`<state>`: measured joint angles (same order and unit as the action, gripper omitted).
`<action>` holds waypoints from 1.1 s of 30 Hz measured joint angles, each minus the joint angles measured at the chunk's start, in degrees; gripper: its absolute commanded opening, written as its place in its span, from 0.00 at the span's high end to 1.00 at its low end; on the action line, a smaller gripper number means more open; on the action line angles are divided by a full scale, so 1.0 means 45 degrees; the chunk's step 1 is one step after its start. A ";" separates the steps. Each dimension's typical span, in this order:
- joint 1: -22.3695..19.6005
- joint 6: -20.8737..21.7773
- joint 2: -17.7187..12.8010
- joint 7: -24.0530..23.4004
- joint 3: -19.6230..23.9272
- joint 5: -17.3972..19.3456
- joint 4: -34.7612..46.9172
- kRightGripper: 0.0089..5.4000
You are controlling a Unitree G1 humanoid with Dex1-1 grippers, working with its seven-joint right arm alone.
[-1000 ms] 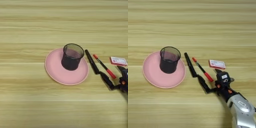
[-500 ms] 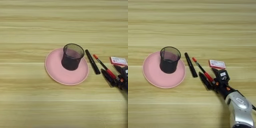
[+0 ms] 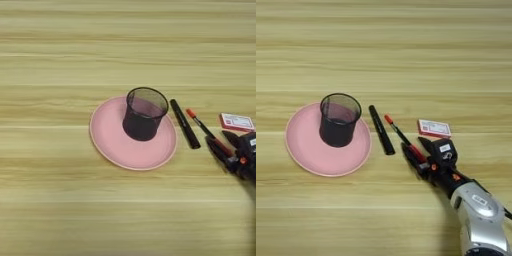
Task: Move the objects on the table
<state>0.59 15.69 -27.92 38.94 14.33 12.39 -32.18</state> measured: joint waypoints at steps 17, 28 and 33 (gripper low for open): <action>0.0435 -0.0076 0.0020 -0.0284 -0.0269 -0.0120 0.0881 0.90; 0.0452 -0.0135 0.0205 -0.0494 -0.0330 -0.0119 0.1171 0.90; 0.0492 -0.0448 0.0422 -0.0521 -0.0341 -0.0078 0.1596 0.90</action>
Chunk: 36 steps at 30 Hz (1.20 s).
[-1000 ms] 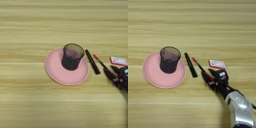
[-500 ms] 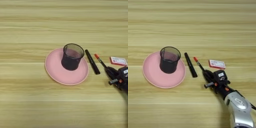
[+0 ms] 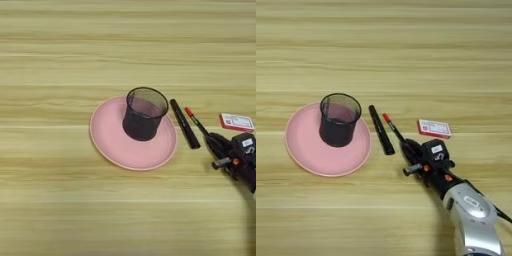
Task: Move the objects on the table
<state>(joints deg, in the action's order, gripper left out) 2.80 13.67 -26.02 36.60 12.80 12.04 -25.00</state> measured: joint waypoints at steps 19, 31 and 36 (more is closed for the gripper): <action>0.0407 -0.1267 0.0421 -0.0398 0.0065 0.0052 0.2360 0.91; 0.0352 -0.1848 0.0806 -0.0408 -0.0522 0.0065 0.4361 0.91; 0.0649 -0.2139 0.0833 -0.0233 -0.0824 0.0058 0.5205 0.91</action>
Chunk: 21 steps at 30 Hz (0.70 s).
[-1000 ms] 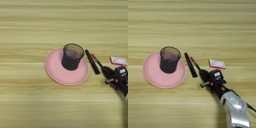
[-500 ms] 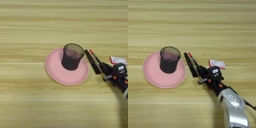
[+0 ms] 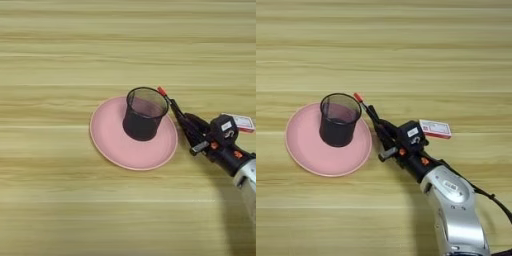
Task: Move the objects on the table
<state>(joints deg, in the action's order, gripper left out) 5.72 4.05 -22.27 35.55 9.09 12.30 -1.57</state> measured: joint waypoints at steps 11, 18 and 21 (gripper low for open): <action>0.0364 -0.0296 0.0026 0.0322 -0.0914 -0.0186 0.0722 0.91; 0.0362 -0.0297 0.0053 0.0506 -0.1148 -0.0308 0.0669 0.91; 0.0338 -0.0296 0.0077 0.0508 -0.1180 -0.0352 0.0590 0.91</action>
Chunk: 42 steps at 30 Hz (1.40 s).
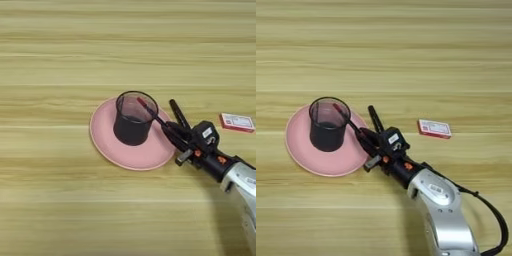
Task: Move the objects on the table
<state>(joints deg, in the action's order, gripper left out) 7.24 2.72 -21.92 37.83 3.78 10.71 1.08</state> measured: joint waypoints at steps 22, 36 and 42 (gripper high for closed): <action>-0.0086 0.0016 0.0040 -0.0173 -0.0106 -0.0492 -0.0435 0.91; -0.0085 0.0025 0.0040 -0.0168 -0.0105 -0.0491 -0.0435 0.83; -0.0085 0.0027 0.0040 -0.0170 -0.0105 -0.0491 -0.0435 0.71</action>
<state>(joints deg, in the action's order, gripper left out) 6.86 2.84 -21.74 37.07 3.31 8.50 -0.88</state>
